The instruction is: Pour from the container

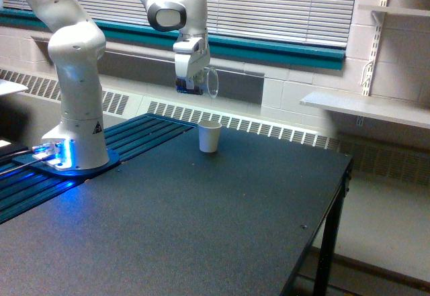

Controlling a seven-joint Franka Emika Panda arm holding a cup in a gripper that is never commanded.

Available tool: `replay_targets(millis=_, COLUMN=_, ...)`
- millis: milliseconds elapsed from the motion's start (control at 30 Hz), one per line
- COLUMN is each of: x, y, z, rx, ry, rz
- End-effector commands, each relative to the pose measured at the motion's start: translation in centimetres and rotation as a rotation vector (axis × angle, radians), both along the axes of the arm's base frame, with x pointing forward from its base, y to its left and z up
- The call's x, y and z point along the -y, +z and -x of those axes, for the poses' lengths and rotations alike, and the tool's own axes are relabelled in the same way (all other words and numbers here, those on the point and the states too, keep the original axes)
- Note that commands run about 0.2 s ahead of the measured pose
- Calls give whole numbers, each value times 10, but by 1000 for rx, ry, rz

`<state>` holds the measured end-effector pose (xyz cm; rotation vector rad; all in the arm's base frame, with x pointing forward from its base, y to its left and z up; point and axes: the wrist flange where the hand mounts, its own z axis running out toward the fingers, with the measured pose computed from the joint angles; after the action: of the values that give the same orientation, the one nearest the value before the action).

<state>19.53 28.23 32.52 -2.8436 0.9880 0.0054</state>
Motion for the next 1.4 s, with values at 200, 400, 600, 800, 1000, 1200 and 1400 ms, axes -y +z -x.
replay_targets(millis=200, x=3, y=-13, z=2, rx=-46, ry=-14, rz=-29)
replay_targets(millis=400, x=4, y=-19, z=0, rx=-66, ry=-15, rz=-36)
replay_targets(millis=600, x=4, y=-26, z=0, rx=-99, ry=-12, rz=-45)
replay_targets(millis=800, x=-1, y=-32, z=0, rx=-127, ry=-2, rz=-59)
replay_targets(millis=1000, x=-8, y=-39, z=0, rx=-154, ry=8, rz=-65)
replay_targets(millis=1200, x=-10, y=-44, z=-3, rx=-164, ry=4, rz=-70)
replay_targets(millis=1400, x=-10, y=-49, z=-3, rx=-186, ry=-4, rz=-75)
